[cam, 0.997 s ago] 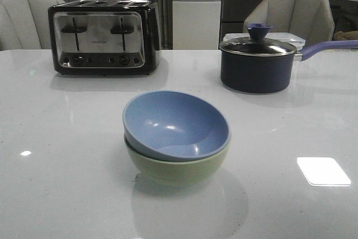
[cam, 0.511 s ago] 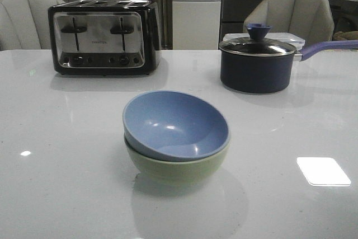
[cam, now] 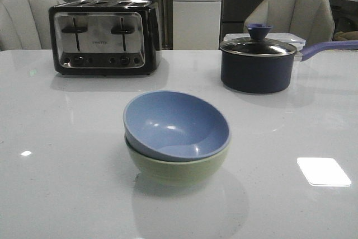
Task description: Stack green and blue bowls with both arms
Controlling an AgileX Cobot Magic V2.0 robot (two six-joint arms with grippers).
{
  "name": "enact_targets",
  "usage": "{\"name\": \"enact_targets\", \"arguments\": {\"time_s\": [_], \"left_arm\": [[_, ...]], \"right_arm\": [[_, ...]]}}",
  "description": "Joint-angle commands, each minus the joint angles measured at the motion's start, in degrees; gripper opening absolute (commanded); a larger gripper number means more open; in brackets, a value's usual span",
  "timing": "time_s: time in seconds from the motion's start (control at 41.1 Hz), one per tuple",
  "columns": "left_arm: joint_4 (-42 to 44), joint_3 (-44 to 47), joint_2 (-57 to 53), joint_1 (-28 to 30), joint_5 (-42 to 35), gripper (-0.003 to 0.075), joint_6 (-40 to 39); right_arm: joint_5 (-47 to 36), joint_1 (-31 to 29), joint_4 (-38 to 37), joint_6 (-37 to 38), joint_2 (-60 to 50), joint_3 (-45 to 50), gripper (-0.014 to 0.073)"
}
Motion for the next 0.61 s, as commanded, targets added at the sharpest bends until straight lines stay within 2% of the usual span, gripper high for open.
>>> {"name": "enact_targets", "arguments": {"time_s": [0.0,0.194,0.583], "left_arm": [[-0.3,0.3,-1.1,0.1,-5.0,0.0093,-0.4],[-0.3,0.3,-1.1,0.1,-5.0,0.0093,-0.4],[-0.3,0.3,-1.1,0.1,-5.0,0.0093,-0.4]], "right_arm": [[-7.5,-0.3,1.1,-0.4,-1.2,-0.2,0.0023],[-8.2,-0.3,6.8,-0.4,-1.2,-0.2,0.0023],[-9.3,-0.3,4.2,-0.5,-1.2,-0.2,0.0023]]}}
